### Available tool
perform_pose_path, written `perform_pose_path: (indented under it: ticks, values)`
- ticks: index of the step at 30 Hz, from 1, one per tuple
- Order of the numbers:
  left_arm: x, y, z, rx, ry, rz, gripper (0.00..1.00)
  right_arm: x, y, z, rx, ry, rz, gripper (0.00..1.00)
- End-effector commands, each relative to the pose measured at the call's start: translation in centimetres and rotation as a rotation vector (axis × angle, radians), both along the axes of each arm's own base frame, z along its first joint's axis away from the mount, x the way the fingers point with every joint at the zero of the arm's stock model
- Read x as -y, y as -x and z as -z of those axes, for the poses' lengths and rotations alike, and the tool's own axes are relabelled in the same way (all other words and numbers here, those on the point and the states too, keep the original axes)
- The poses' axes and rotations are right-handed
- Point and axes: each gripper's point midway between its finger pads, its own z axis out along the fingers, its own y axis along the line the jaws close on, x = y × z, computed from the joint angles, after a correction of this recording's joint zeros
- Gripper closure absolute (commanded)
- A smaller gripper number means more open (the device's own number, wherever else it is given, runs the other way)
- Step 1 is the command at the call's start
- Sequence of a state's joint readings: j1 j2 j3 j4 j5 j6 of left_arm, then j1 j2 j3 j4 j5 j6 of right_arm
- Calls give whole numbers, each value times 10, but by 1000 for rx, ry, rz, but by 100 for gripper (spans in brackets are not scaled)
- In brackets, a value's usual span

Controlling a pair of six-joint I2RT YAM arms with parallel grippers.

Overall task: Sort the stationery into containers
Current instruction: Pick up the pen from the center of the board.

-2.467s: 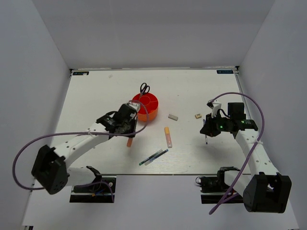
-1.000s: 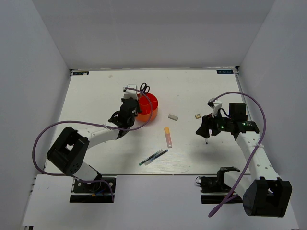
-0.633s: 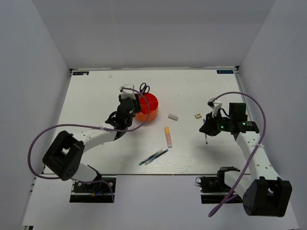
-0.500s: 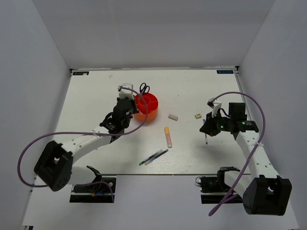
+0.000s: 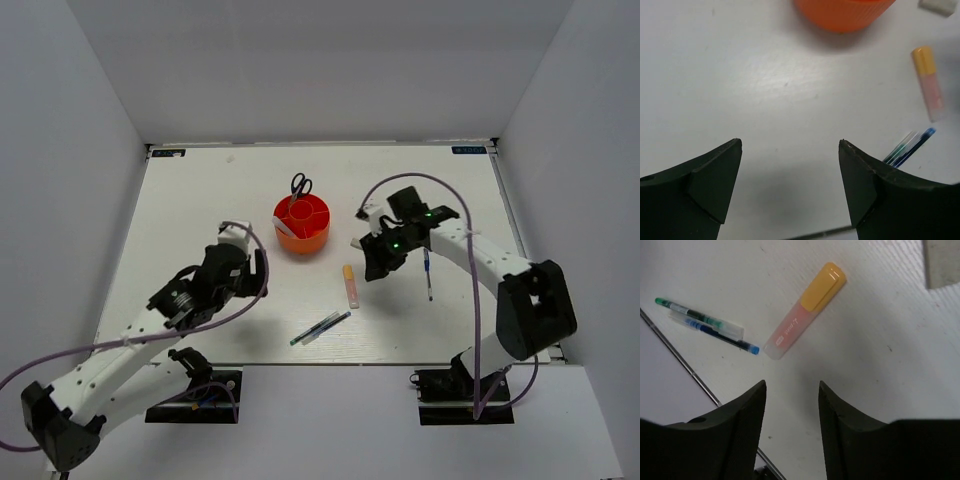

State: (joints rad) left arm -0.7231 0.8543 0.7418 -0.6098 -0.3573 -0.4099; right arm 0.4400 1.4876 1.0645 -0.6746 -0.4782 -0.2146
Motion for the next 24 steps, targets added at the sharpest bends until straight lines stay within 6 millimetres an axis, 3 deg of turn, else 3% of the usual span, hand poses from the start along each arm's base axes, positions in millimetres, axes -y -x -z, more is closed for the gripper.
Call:
perform_pose_path:
  ticks: [1, 3, 4, 6, 11, 17, 24]
  values:
    - [-48, 45, 31, -134, -98, -74, 11, -18, -26, 13, 94, 112, 62, 49]
    - [-65, 53, 30, -101, -92, -121, 10, -30, -33, 15, 92, 113, 124, 35]
    - [-71, 57, 29, -73, -65, -138, 10, -45, -31, 17, 100, 103, 115, 33]
    - [-84, 62, 37, -70, -96, -168, 8, -55, -43, 19, 135, 90, 172, 30]
    - [-100, 71, 35, -42, -105, -212, 7, -62, -56, 42, 164, 141, 256, 30]
    - [-101, 71, 35, -30, -93, -215, 6, -67, -72, 62, 193, 221, 333, 32]
    - [-101, 70, 34, -22, -89, -214, 6, -69, -62, 80, 174, 288, 347, 38]
